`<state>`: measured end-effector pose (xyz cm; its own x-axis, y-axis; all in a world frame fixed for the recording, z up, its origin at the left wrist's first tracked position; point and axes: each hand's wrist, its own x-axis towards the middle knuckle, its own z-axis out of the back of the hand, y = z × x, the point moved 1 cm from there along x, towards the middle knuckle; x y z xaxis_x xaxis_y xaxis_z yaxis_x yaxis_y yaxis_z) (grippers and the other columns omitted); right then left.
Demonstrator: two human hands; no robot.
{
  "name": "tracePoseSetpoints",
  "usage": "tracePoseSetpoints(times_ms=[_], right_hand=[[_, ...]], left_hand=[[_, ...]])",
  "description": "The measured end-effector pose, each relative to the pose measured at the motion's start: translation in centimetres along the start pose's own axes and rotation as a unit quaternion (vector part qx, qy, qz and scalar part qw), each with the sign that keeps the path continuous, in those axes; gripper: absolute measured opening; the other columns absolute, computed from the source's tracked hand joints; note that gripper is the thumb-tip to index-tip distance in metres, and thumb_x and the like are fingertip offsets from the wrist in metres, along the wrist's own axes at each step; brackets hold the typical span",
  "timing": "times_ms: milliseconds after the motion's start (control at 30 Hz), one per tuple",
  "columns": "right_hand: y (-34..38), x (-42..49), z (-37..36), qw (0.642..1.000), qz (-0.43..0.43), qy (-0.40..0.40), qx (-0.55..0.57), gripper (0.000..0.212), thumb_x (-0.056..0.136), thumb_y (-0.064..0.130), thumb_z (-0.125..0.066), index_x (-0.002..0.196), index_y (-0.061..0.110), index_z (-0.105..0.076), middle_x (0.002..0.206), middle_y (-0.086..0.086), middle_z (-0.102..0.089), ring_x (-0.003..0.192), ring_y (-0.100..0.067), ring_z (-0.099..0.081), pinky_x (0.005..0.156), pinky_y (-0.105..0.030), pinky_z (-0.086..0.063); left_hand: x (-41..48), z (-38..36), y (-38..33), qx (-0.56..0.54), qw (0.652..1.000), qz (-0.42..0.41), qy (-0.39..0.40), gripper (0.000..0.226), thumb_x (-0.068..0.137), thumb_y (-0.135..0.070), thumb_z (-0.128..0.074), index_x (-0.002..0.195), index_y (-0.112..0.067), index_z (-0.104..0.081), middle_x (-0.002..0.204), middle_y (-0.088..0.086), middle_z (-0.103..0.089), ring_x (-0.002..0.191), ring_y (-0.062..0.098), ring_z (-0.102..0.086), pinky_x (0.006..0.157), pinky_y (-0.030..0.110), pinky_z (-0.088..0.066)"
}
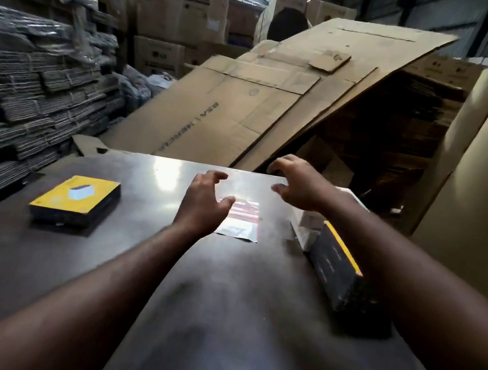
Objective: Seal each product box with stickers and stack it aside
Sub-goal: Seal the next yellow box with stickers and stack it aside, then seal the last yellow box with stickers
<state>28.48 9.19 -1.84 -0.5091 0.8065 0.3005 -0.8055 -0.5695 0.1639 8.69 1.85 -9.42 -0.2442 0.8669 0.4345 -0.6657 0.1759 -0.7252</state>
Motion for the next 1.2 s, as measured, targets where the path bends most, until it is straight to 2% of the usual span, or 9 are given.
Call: tracePoseSetpoints(times_ms=[200,400,500,600,700,833,933,1133,1200], right_hand=[[13.1,2.3,-9.4,0.985,0.072,0.052,0.146,0.037,0.090,0.014,-0.069,0.126,0.011,-0.062,0.128,-0.011,-0.062,0.117,-0.026,-0.058,0.087,-0.020,-0.036],[21.6,3.4,-17.1,0.960,0.045,0.104,0.256,0.067,0.086,0.020,-0.077,0.143,0.007,-0.045,0.140,-0.017,-0.055,0.130,-0.030,-0.052,0.105,-0.038,-0.044],[24.6,4.0,-19.6,0.963,0.041,0.097,0.249,0.085,0.083,0.032,-0.080,0.152,0.012,-0.034,0.141,-0.019,-0.053,0.130,-0.032,-0.051,0.102,-0.035,-0.043],[26.6,4.5,-21.2,0.972,0.043,0.094,0.212,0.093,0.084,0.043,-0.077,0.158,0.026,-0.024,0.149,-0.018,-0.043,0.133,-0.037,-0.048,0.108,-0.043,-0.043],[27.5,5.0,-21.8,0.983,0.041,0.088,0.158,0.084,0.088,0.050,-0.070,0.156,0.032,-0.026,0.151,-0.017,-0.039,0.134,-0.039,-0.046,0.111,-0.050,-0.038],[27.4,5.1,-21.7,0.984,0.059,0.097,0.140,0.073,0.091,0.049,-0.065,0.152,0.026,-0.033,0.141,-0.013,-0.055,0.131,-0.035,-0.050,0.106,-0.049,-0.039],[27.1,5.0,-21.4,0.984,0.066,0.094,0.139,0.070,0.094,0.046,-0.063,0.152,0.024,-0.032,0.140,-0.015,-0.057,0.130,-0.036,-0.050,0.107,-0.049,-0.038],[26.7,4.5,-22.2,0.975,0.061,0.090,0.193,0.070,0.094,0.038,-0.062,0.154,0.023,-0.030,0.140,-0.018,-0.055,0.135,-0.036,-0.046,0.114,-0.050,-0.030],[26.3,4.7,-22.7,0.973,0.040,0.082,0.211,0.074,0.092,0.039,-0.064,0.154,0.021,-0.029,0.140,-0.018,-0.055,0.132,-0.037,-0.049,0.113,-0.047,-0.034]], left_hand=[[-1.6,9.1,7.2,0.070,0.995,0.039,-0.062,0.045,0.088,-0.020,-0.073,0.131,-0.015,-0.057,0.129,0.009,-0.057,0.115,0.027,-0.060,0.097,0.035,-0.045],[-2.3,15.9,12.6,0.174,0.975,0.084,-0.107,0.033,0.090,-0.020,-0.064,0.123,-0.022,-0.064,0.124,0.012,-0.062,0.113,0.037,-0.059,0.094,0.042,-0.045],[-2.9,18.2,16.1,0.207,0.963,0.134,-0.111,0.034,0.091,-0.026,-0.062,0.125,-0.029,-0.064,0.133,0.009,-0.059,0.123,0.035,-0.053,0.101,0.047,-0.045],[-2.9,19.0,18.4,0.173,0.966,0.160,-0.109,0.033,0.095,-0.024,-0.059,0.128,-0.024,-0.064,0.130,0.016,-0.061,0.120,0.036,-0.056,0.098,0.042,-0.045],[-2.8,18.8,19.1,0.154,0.968,0.160,-0.117,0.029,0.095,-0.021,-0.058,0.124,-0.021,-0.067,0.125,0.018,-0.064,0.117,0.036,-0.057,0.097,0.040,-0.043],[-2.6,18.3,19.8,0.155,0.960,0.196,-0.125,0.032,0.093,-0.023,-0.061,0.124,-0.022,-0.065,0.134,0.018,-0.053,0.125,0.036,-0.051,0.109,0.040,-0.037],[-2.4,17.6,19.9,0.137,0.959,0.221,-0.109,0.033,0.096,-0.025,-0.059,0.129,-0.023,-0.063,0.137,0.019,-0.048,0.122,0.037,-0.053,0.106,0.037,-0.039],[-2.8,17.2,20.7,0.114,0.960,0.208,-0.146,0.032,0.095,-0.025,-0.063,0.126,-0.020,-0.064,0.133,0.022,-0.053,0.121,0.039,-0.054,0.106,0.040,-0.040],[-2.8,17.1,20.7,0.082,0.960,0.211,-0.166,0.031,0.096,-0.023,-0.062,0.126,-0.019,-0.065,0.130,0.022,-0.057,0.120,0.037,-0.055,0.104,0.037,-0.039]])
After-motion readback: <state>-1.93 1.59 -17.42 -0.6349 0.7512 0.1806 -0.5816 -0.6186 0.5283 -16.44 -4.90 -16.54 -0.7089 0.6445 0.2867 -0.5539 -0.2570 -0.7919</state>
